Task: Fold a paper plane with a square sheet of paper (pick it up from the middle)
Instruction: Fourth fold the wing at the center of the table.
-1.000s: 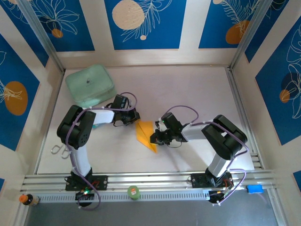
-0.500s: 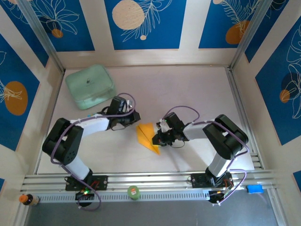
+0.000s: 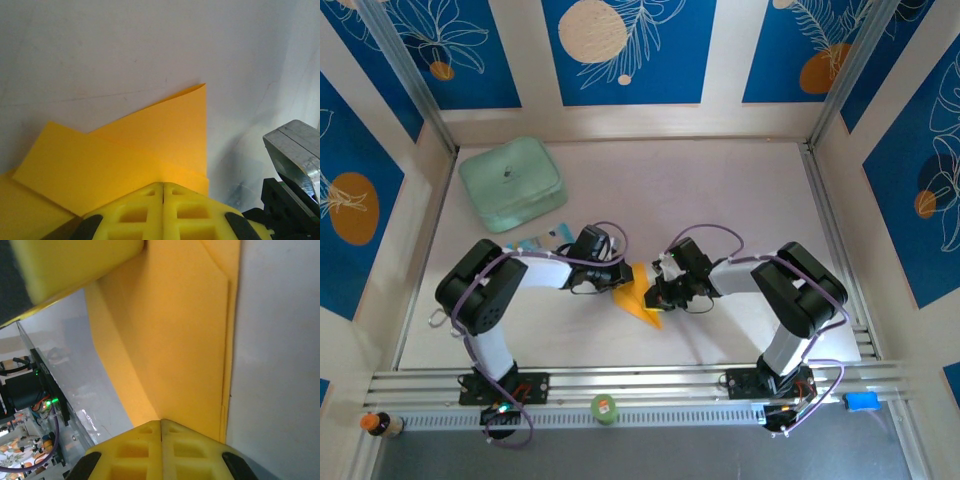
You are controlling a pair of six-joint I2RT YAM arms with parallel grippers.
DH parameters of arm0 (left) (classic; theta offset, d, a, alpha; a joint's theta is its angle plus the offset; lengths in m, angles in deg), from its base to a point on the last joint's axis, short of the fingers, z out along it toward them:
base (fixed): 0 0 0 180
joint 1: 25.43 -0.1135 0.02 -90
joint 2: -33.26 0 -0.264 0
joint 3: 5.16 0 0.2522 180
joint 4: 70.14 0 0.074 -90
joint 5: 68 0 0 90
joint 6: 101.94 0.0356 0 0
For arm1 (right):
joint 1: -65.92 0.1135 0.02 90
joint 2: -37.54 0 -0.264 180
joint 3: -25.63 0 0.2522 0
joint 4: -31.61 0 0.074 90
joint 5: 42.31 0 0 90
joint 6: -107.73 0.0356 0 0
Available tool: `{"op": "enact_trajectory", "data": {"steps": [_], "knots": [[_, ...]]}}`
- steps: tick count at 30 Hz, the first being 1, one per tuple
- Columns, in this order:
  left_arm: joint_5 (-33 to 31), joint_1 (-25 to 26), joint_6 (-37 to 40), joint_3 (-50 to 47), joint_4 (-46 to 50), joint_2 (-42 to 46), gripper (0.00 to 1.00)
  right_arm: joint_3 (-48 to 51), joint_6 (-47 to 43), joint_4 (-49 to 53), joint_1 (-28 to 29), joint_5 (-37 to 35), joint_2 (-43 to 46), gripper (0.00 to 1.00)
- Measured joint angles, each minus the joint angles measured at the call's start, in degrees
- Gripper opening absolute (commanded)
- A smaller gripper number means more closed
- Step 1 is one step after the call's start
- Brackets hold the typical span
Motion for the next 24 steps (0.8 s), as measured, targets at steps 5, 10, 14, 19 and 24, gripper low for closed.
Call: {"op": "enact_trajectory", "data": {"steps": [5, 10, 14, 19, 24], "knots": [[0.09, 0.0, -0.04, -1.07, -1.84, 0.02, 0.05, -2.82, 0.2, 5.03, 1.4, -1.77, 1.16, 0.0], [0.33, 0.0, -0.04, -2.14, -4.07, 0.11, 0.05, -8.94, 1.29, 7.04, 3.65, -4.55, 0.13, 0.01], [0.46, 0.0, -0.04, -2.23, -4.24, 0.11, 0.04, -11.8, 1.97, 7.02, 4.02, -7.17, -3.61, 0.01], [0.46, 0.0, -0.04, -2.23, -4.2, 0.11, 0.04, -9.99, 2.56, 4.79, 3.76, -6.78, -5.49, 0.02], [0.57, -0.02, -0.07, -2.23, -4.11, 0.11, 0.04, -6.67, 2.56, 4.15, 3.76, -6.93, -2.54, 0.04]]}}
